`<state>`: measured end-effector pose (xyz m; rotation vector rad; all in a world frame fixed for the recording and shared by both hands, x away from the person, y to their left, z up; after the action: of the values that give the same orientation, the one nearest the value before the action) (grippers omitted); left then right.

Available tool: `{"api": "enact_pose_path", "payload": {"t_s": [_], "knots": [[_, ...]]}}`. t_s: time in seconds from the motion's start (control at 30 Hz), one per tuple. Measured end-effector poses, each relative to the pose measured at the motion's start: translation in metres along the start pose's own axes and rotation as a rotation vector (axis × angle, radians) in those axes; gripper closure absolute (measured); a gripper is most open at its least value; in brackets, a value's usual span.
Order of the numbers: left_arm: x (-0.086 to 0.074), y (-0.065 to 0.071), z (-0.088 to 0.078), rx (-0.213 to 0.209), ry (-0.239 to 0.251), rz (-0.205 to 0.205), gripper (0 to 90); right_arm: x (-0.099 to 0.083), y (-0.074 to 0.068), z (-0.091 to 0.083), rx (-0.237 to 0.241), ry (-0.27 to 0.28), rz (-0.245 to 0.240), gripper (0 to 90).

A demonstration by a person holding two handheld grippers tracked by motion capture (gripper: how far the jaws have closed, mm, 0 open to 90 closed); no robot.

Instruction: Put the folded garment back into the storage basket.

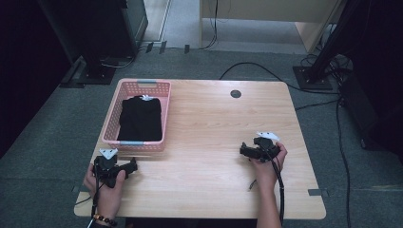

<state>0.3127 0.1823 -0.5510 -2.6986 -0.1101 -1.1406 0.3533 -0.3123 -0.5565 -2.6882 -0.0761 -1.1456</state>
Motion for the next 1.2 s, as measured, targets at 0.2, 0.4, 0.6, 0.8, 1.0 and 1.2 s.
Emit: {"api": "enact_pose_path", "payload": {"t_s": [0.2, 0.4, 0.6, 0.8, 1.0, 1.2], "knots": [[0.0, 0.0, 0.0, 0.0, 0.0, 0.0, 0.0, -0.002, 0.005, -0.003, -0.008, 0.002, 0.011, 0.0], [0.0, 0.0, 0.0, 0.0, 0.0, 0.0, 0.0, -0.004, 0.01, -0.006, -0.012, 0.003, 0.014, 0.0], [0.0, 0.0, 0.0, 0.0, 0.0, 0.0, 0.0, -0.005, 0.014, -0.009, -0.019, 0.005, 0.02, 0.0], [0.0, 0.0, 0.0, 0.0, 0.0, 0.0, 0.0, -0.007, 0.019, -0.012, -0.027, 0.007, 0.027, 0.0], [0.0, 0.0, 0.0, 0.0, 0.0, 0.001, 0.0, -0.009, 0.024, -0.016, -0.032, 0.007, 0.03, 0.0], [0.0, 0.0, 0.0, 0.0, 0.0, 0.0, 0.0, -0.011, 0.029, -0.019, -0.039, 0.01, 0.037, 0.0]]}}
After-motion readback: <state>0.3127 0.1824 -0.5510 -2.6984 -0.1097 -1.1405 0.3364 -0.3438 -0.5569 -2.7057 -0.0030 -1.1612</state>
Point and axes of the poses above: each handheld gripper's, and its own axes: z roughly forward along the jaws, x roughly out of its top, y roughly to its right, the point moved 4 cm from there along z, roughly forward along the jaws, and after that the axes turned 13 degrees about x, right-handed, at the moved point
